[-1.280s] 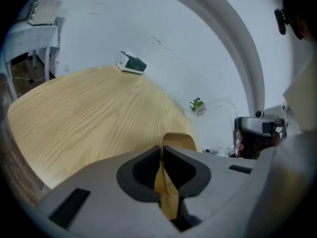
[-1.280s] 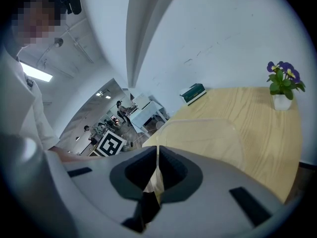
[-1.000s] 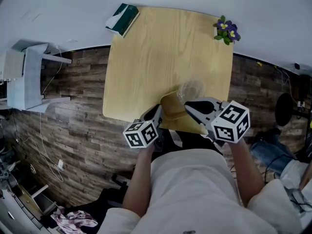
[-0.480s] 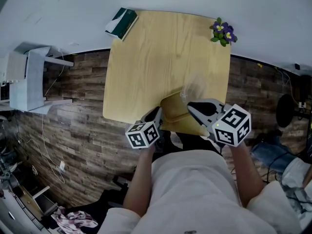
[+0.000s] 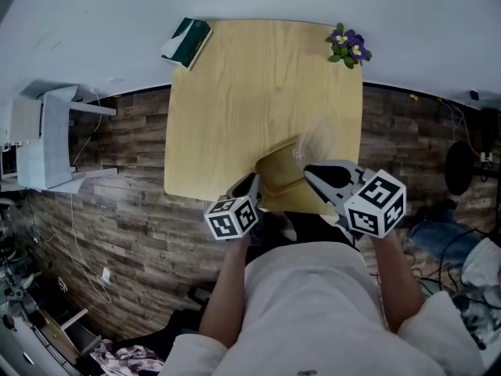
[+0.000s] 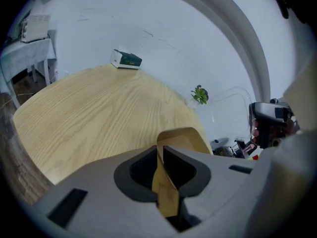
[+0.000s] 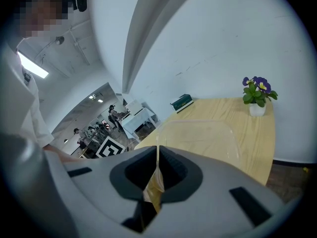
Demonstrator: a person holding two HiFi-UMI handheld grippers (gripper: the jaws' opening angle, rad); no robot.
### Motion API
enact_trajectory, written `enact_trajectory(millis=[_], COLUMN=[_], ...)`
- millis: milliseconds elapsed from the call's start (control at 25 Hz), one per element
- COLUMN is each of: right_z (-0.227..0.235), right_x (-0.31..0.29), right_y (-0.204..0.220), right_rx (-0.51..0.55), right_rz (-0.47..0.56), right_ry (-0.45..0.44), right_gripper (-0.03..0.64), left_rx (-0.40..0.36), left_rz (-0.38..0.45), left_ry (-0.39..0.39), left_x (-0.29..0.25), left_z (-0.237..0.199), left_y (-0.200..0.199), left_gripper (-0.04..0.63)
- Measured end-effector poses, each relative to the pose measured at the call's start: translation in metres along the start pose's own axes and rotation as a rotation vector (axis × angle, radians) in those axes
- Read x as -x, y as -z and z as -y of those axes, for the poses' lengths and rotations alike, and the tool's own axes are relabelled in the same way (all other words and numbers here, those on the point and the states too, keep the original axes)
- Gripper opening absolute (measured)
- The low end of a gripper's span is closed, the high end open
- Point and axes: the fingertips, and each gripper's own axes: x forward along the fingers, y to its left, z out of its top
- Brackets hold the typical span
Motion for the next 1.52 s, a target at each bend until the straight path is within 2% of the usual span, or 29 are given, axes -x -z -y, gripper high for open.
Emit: enact_trajectory(millis=[280,680,920,1120,1360,1520], right_z=[-0.008,-0.052,-0.093,-0.134,-0.183,-0.207], right_x=[0.010,0.025,0.028,0.027,0.028,0.030], right_y=[0.006,0.013,0.015,0.025,0.032,0.038], right_rx=[-0.013,-0.001,0.041,0.108,0.159,0.188], right_rz=[0.042,0.164,0.236,0.257,0.299,0.318], right_ry=[0.051,0.118,0.153,0.186,0.221,0.253], right_gripper=[0.020,0.020,0.021,0.020,0.020,0.020], left_rx=[-0.048,-0.252,-0.390,-0.445,-0.500,-0.511], left_rz=[0.026,0.173,0.256,0.321,0.357,0.378], left_ry=[0.000,0.094,0.160,0.235,0.280,0.311], left_x=[0.012,0.077,0.130,0.178,0.227,0.252], left_z=[0.001,0.040,0.064,0.082,0.086,0.087], left_y=[-0.003,-0.026,-0.036,-0.032,-0.013,-0.003], left_gripper=[0.026,0.026,0.026,0.026,0.026,0.026])
